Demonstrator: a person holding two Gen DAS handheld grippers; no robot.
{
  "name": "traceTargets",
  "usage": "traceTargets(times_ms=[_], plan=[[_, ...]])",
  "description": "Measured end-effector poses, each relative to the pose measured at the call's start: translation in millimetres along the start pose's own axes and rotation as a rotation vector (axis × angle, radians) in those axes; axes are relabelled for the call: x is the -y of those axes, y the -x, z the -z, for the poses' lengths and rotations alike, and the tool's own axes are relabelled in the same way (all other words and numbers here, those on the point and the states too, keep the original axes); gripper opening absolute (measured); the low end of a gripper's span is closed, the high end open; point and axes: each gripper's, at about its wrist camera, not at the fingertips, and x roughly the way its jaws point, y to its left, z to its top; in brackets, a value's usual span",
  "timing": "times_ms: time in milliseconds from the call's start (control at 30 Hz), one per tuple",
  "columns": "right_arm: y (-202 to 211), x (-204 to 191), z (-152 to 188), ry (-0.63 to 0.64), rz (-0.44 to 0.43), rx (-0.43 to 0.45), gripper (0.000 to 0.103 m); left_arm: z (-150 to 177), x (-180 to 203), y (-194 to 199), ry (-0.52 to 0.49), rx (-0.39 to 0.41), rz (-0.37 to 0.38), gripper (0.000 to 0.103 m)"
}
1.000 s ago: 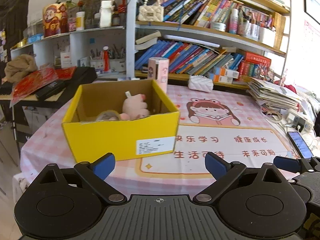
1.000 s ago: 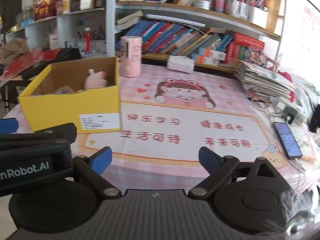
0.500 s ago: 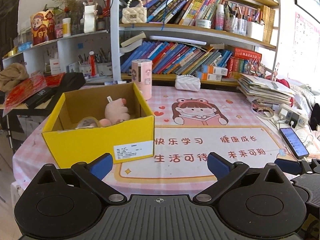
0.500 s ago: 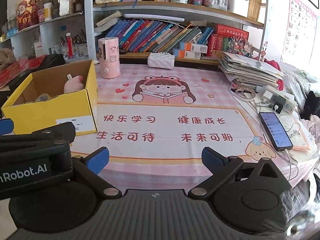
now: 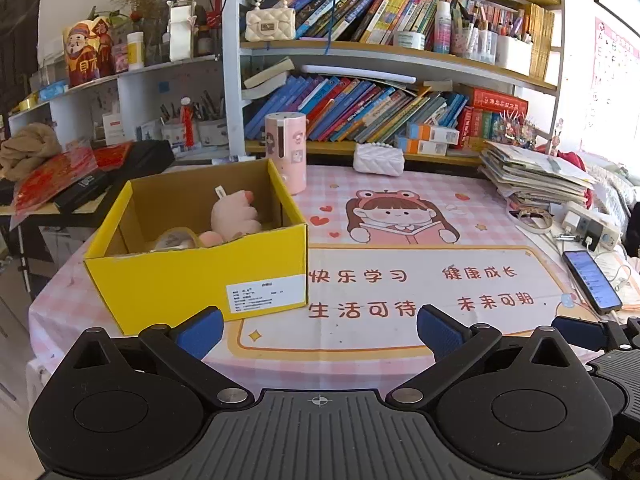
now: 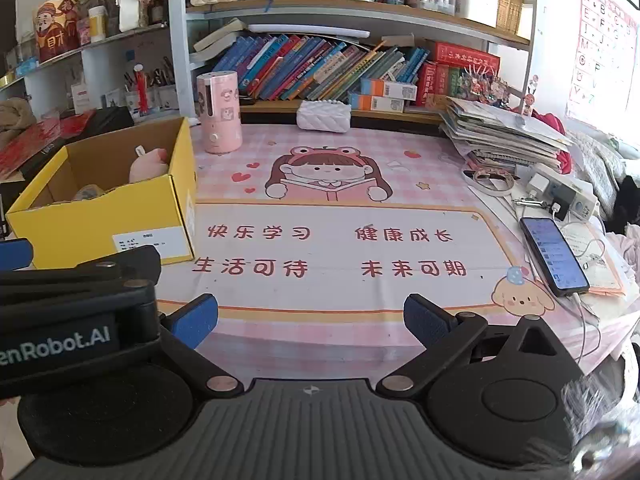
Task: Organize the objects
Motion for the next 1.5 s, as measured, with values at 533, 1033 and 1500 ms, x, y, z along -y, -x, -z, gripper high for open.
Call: traceTargets(times_ms=[533,1033,1500], plan=[[2.0,0.7,-0.6,-0.022,0.028,0.003,0.101,0.0,-7.7,1.5,0.014,0.008,-0.084,0.103],[-4.0,5.9,-0.3,-0.05,0.136,-0.011,0.103,7.3,-18.4,-9.3,0.027,-0.061,-0.172,0.103],[-11.6,0.0,-0.5,-0.044,0.16,-0.047,0.103,10.4,-19.5,-13.9,0.028,-0.089,-0.184,0.103]])
